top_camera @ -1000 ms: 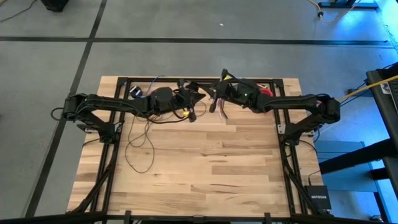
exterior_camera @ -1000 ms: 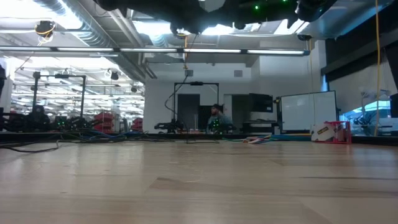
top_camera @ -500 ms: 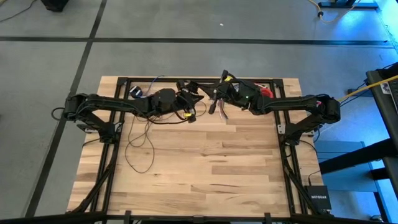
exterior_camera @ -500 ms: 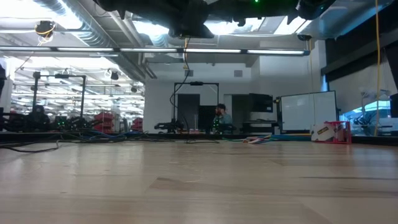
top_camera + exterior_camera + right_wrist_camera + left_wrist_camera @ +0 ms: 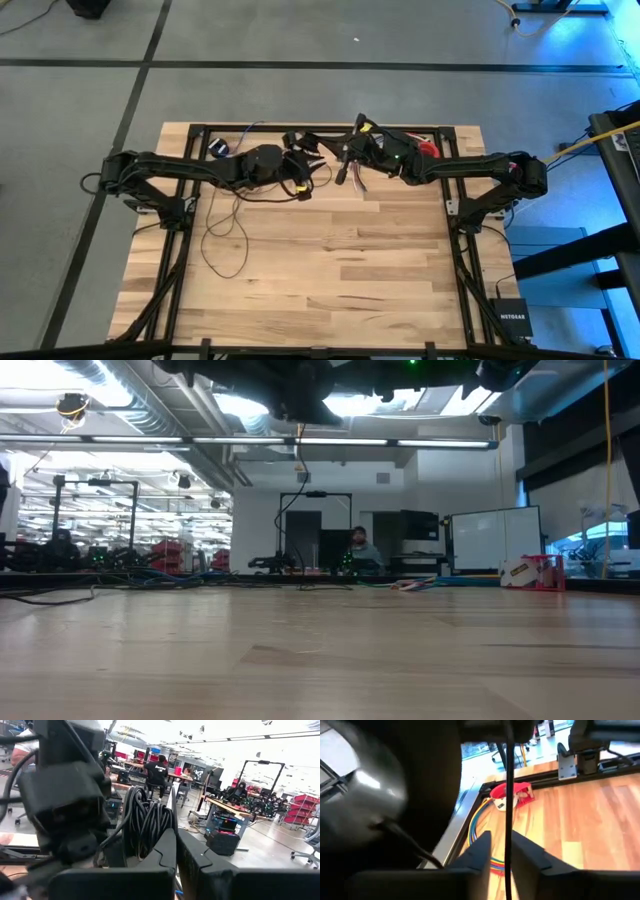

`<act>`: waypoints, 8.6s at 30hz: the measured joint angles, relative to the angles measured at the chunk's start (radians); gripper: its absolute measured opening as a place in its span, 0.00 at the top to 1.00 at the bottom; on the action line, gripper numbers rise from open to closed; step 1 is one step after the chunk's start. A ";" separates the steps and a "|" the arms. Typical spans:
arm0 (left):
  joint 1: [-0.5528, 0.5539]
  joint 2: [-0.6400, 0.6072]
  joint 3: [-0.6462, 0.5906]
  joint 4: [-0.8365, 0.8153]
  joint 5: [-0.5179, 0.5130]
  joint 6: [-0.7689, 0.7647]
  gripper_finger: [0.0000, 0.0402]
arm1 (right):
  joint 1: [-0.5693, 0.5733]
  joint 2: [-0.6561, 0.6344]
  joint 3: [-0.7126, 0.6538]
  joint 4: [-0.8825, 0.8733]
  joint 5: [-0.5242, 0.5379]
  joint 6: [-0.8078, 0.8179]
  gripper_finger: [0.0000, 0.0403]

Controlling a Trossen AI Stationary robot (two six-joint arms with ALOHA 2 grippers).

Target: Coiling cords

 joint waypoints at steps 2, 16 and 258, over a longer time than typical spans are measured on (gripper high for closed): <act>-0.004 -0.017 0.000 -0.018 0.002 0.000 0.78 | 0.000 0.000 0.000 -0.003 0.001 -0.002 0.99; -0.034 -0.156 0.000 -0.203 0.001 0.009 0.58 | 0.000 0.000 0.000 -0.009 0.005 -0.004 0.99; -0.025 0.063 0.026 -0.176 -0.146 -0.054 1.00 | 0.004 0.086 0.093 -0.117 0.147 -0.053 0.99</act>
